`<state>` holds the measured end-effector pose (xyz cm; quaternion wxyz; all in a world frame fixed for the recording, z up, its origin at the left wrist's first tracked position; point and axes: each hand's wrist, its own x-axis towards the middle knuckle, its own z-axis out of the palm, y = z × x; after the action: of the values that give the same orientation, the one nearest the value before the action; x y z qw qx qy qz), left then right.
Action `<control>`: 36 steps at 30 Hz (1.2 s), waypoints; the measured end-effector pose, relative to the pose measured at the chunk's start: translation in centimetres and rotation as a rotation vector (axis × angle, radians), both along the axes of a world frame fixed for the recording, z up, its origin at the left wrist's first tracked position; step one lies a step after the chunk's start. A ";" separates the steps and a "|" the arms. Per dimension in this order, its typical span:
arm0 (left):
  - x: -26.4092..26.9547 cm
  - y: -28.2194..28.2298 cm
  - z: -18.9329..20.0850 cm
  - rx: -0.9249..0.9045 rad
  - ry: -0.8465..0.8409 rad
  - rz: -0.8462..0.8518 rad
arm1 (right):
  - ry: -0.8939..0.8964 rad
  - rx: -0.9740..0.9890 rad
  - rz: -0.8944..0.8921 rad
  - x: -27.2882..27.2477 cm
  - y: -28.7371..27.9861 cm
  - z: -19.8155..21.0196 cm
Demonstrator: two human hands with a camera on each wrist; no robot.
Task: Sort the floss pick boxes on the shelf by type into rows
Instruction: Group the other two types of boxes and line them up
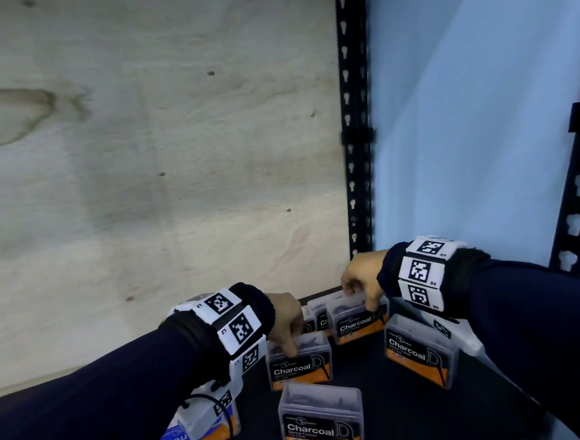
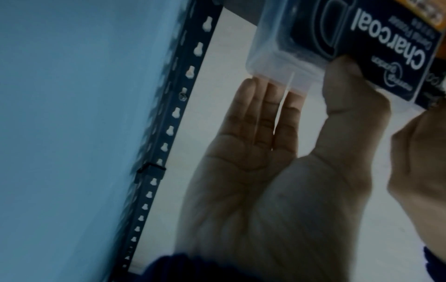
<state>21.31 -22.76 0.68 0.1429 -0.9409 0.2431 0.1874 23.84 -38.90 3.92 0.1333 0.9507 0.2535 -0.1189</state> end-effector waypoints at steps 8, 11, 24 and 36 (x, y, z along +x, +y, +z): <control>-0.3 -0.1 0.1 0.021 -0.105 0.048 | -0.016 -0.098 0.030 0.8 2.6 -1.4; -0.2 0.0 0.0 0.014 -0.119 0.066 | -0.038 -0.104 0.018 1.0 2.9 -1.5; -0.5 -0.3 -0.3 -0.032 -0.147 0.121 | 0.008 -0.172 0.012 1.7 2.9 -1.8; 0.2 -0.7 -0.6 -0.053 -0.121 0.228 | 0.022 -0.173 -0.005 2.0 3.0 -2.3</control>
<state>21.50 -23.47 0.09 0.1102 -0.9755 0.1302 0.1387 25.88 -35.89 1.64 0.2120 0.9348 0.2414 -0.1514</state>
